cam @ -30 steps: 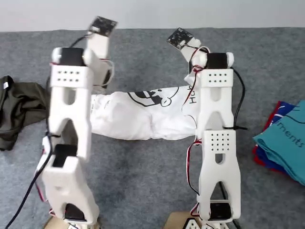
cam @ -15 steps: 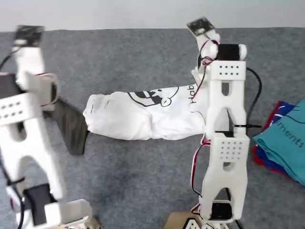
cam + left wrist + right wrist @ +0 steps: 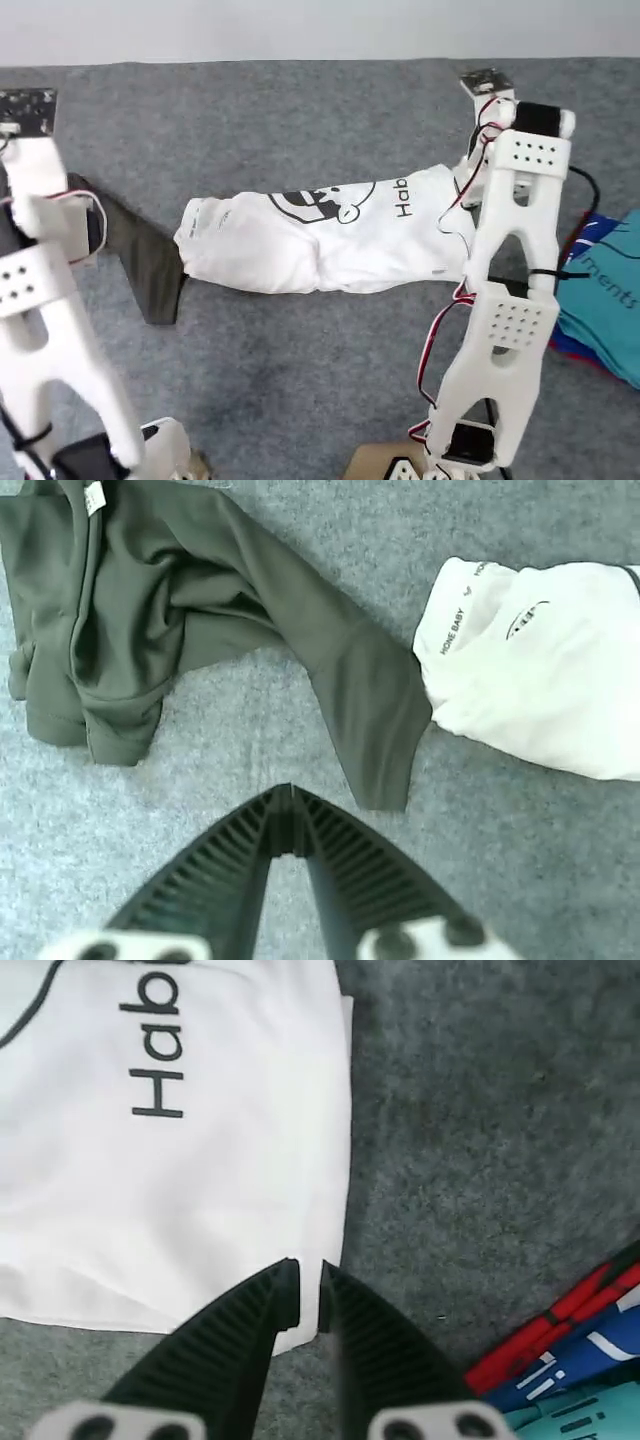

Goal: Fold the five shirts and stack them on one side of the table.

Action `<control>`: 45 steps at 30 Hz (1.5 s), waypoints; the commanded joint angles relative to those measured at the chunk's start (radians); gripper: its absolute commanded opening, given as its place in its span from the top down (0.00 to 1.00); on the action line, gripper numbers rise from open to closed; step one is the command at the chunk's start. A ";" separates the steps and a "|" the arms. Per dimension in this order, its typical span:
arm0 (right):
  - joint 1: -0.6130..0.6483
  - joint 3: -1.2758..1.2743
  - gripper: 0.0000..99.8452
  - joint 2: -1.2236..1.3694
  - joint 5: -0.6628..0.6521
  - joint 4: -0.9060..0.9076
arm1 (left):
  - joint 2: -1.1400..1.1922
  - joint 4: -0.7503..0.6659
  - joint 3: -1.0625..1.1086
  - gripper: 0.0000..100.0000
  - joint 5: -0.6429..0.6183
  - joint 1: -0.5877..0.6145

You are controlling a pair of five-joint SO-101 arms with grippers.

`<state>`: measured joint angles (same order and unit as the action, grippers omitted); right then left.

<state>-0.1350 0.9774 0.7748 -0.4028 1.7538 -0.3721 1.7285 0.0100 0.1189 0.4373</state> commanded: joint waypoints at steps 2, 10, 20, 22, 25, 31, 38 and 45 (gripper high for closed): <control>0.018 0.005 0.95 -0.050 -0.008 0.041 | -0.130 0.025 0.110 1.00 0.009 0.006; 0.008 -0.037 0.95 -0.064 0.071 0.042 | -0.170 -0.011 0.384 1.00 0.011 0.008; 0.050 -0.110 0.78 -0.053 0.227 0.013 | -0.163 -0.054 0.390 1.00 0.011 0.080; 0.085 -0.110 0.77 -0.045 0.259 -0.022 | -0.163 -0.075 0.390 1.00 0.011 0.114; 0.142 -0.106 0.77 -0.005 0.301 -0.059 | -0.163 -0.078 0.389 1.00 0.011 0.132; 0.171 -0.104 0.77 0.022 0.358 -0.067 | -0.163 -0.080 0.386 1.00 0.011 0.132; 0.151 -0.104 0.77 0.033 0.356 -0.114 | -0.161 -0.106 0.390 1.00 0.012 0.132; 0.122 -0.104 0.70 0.033 0.368 -0.162 | -0.161 -0.117 0.390 1.00 0.012 0.132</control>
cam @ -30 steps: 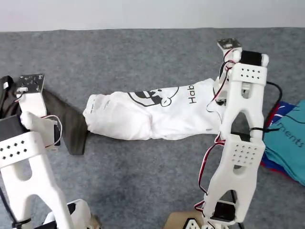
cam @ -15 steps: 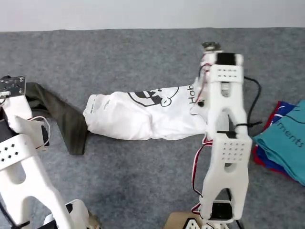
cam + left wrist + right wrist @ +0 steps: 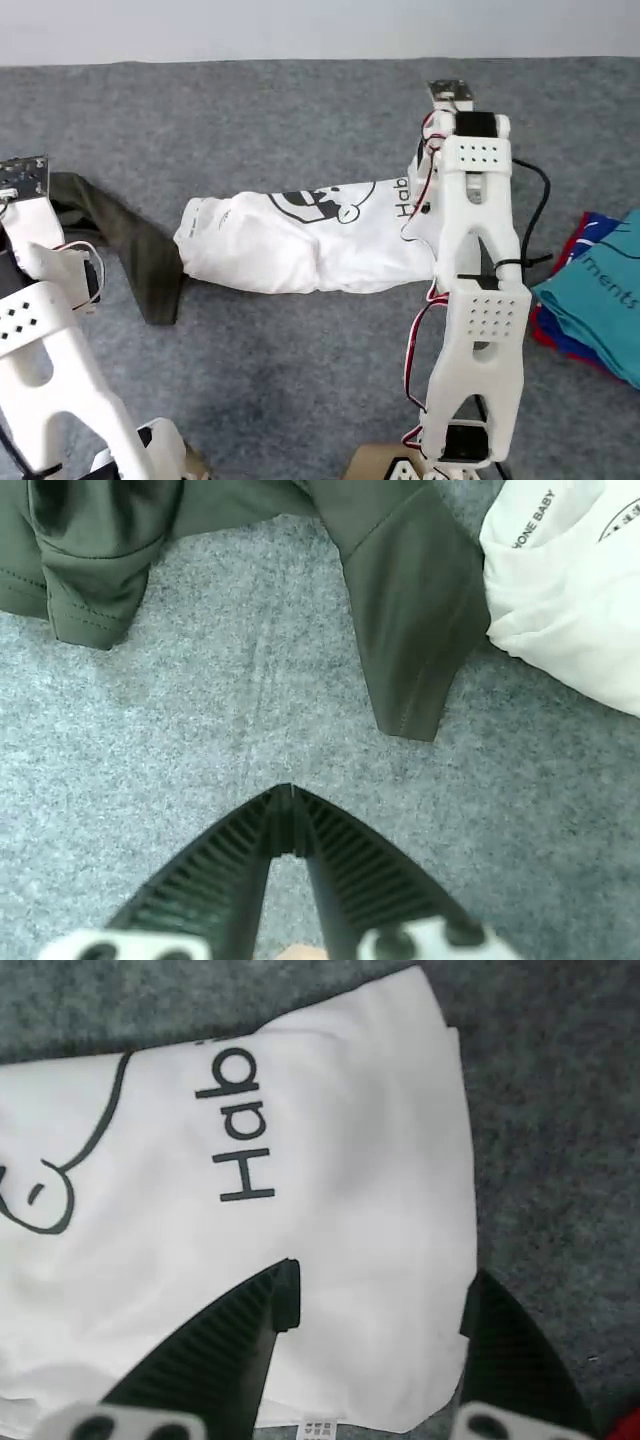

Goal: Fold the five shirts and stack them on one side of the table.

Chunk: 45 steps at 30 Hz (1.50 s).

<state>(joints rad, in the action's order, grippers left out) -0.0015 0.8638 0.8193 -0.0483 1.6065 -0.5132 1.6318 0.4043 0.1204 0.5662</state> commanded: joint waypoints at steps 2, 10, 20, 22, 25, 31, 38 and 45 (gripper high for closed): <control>-0.012 0.009 0.70 -0.012 0.006 -0.015 | -0.020 -0.020 -0.004 1.00 0.011 0.003; -0.010 0.009 0.70 0.064 0.011 -0.056 | -0.020 -0.015 -0.004 1.00 0.011 0.003; -0.001 0.009 0.75 0.147 0.014 -0.050 | -0.020 -0.014 -0.004 1.00 0.011 0.003; 0.018 0.009 0.81 0.147 0.008 -0.050 | -0.020 -0.014 -0.004 1.00 0.011 0.003; 0.036 0.009 0.90 0.148 0.006 -0.054 | -0.020 -0.014 -0.004 1.00 0.011 0.003; 0.039 0.060 0.99 0.148 -0.032 -0.044 | -0.020 -0.014 -0.004 1.00 0.011 0.003; -0.008 0.180 0.99 0.133 -0.058 0.051 | -0.020 -0.014 -0.004 1.00 0.011 0.002; -0.128 0.315 0.99 0.140 -0.120 0.157 | -0.021 -0.014 -0.004 1.00 0.011 0.002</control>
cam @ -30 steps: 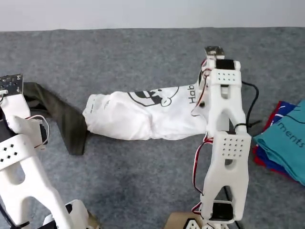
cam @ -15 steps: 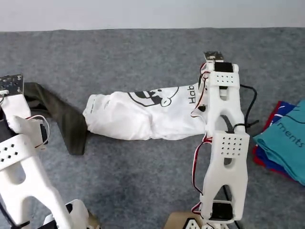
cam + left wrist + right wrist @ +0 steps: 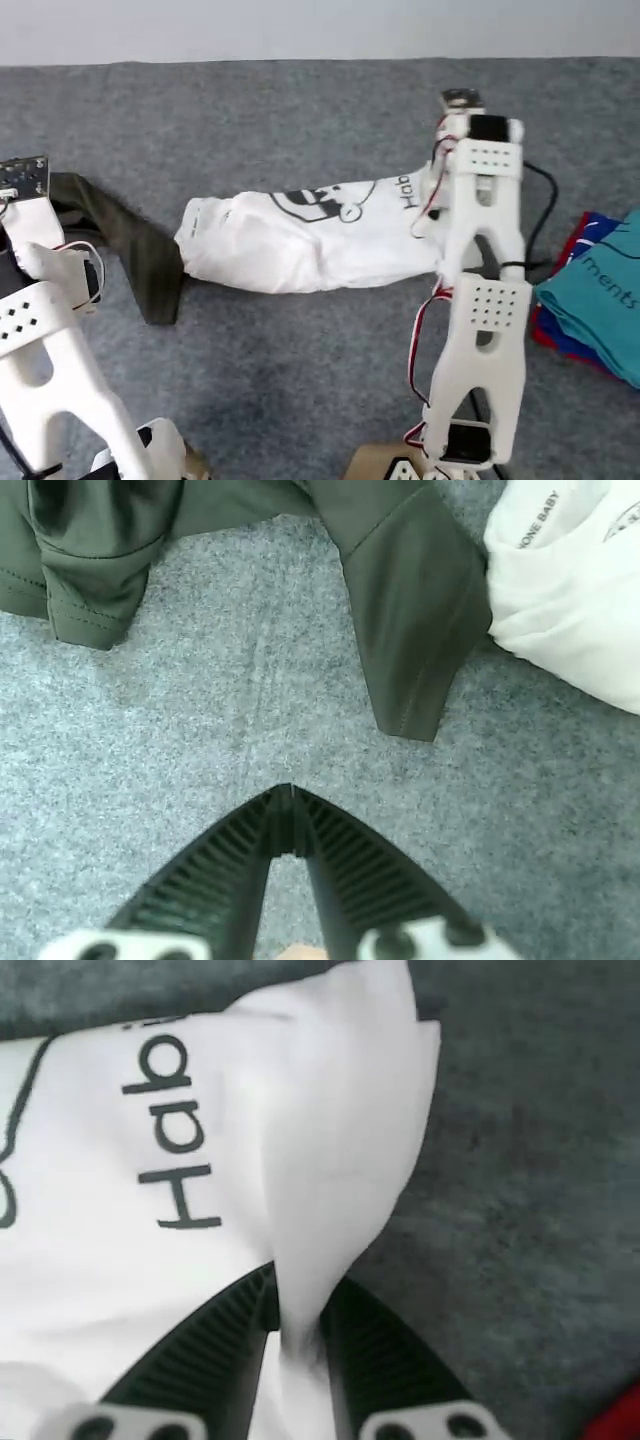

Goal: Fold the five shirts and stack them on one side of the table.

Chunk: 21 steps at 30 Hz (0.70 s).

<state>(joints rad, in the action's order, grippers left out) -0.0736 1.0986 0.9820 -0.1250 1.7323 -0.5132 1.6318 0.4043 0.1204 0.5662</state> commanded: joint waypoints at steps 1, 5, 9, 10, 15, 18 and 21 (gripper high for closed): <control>-0.074 0.094 0.99 -0.022 -0.057 0.036 | -0.021 -0.014 -0.004 1.00 0.011 0.002; -0.154 0.124 0.99 -0.022 -0.126 0.033 | -0.021 -0.014 -0.004 1.00 0.011 0.002; -0.211 0.123 0.99 -0.021 -0.175 0.035 | -0.021 -0.014 -0.004 1.00 0.009 0.002; -0.219 0.121 0.99 -0.021 -0.184 0.038 | -0.021 -0.014 -0.004 1.00 0.009 0.000; -0.193 0.124 0.99 -0.053 -0.215 0.062 | -0.021 -0.014 -0.004 1.00 0.009 -0.002; -0.143 0.118 0.99 -0.113 -0.216 0.064 | -0.028 -0.014 -0.004 1.00 0.009 -0.002; -0.077 0.110 0.99 -0.174 -0.230 0.064 | -0.028 -0.014 -0.005 1.00 0.009 -0.002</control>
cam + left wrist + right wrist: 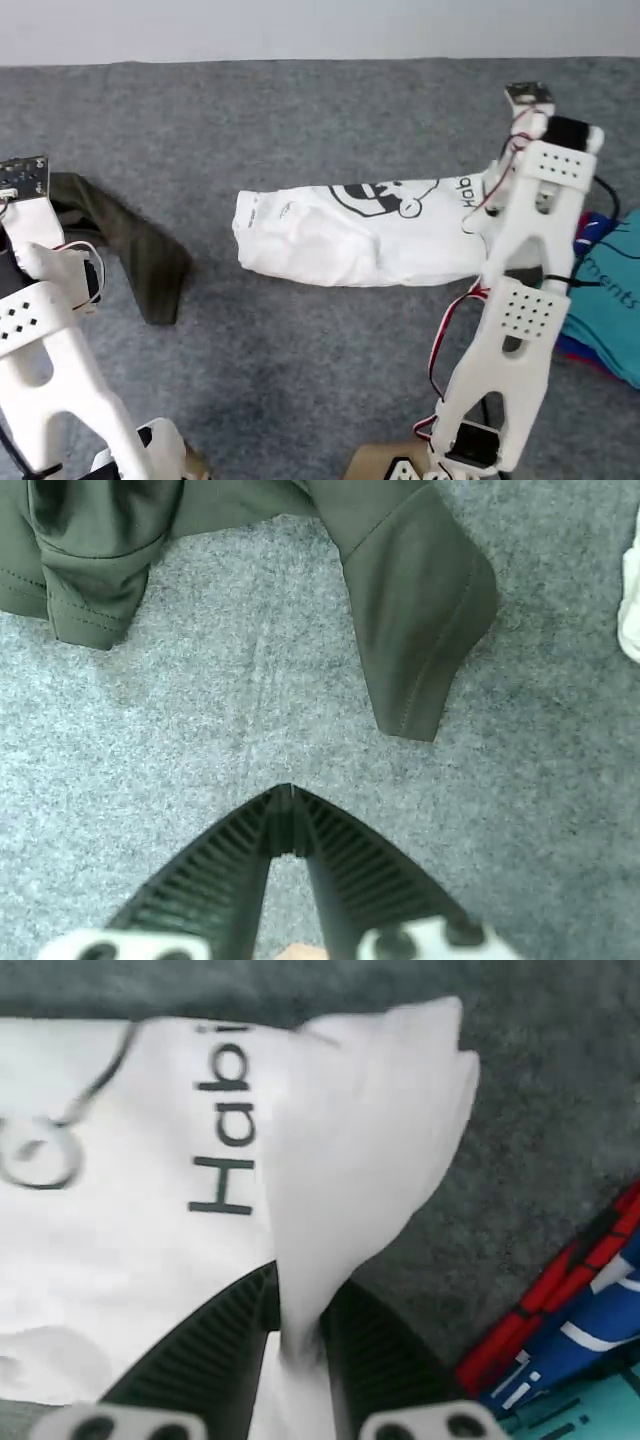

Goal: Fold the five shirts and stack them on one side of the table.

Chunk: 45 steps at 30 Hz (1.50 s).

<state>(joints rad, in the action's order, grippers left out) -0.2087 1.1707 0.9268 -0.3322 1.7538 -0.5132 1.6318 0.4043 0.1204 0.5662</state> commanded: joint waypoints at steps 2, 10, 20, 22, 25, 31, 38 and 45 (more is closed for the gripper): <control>0.105 -0.006 0.99 -0.163 -0.037 0.042 | -0.028 -0.014 -0.007 1.00 0.009 -0.002; 0.312 -0.241 0.99 -0.346 -0.048 0.042 | -0.029 -0.014 -0.005 1.00 0.009 -0.002; 0.599 -0.247 0.99 -0.389 -0.044 0.031 | -0.029 -0.012 -0.008 1.00 0.009 -0.002; 0.644 -0.245 0.99 -0.371 -0.044 0.015 | -0.029 -0.012 -0.008 1.00 0.009 -0.002; 0.696 -0.244 0.99 -0.335 -0.044 -0.021 | -0.029 -0.011 -0.004 1.00 0.009 -0.002; 0.760 -0.244 0.99 -0.260 -0.049 -0.087 | -0.029 0.029 -0.005 1.00 0.011 0.003; 0.777 -0.242 0.99 -0.216 -0.051 -0.163 | -0.029 0.029 -0.010 1.00 0.011 -0.002; 0.797 -0.242 0.99 -0.189 -0.072 -0.182 | -0.029 0.029 -0.010 1.00 0.011 -0.003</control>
<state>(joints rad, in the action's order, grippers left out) 0.5677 0.9191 0.7396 -0.3767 1.5927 -0.5132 1.6548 0.4043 0.1204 0.5662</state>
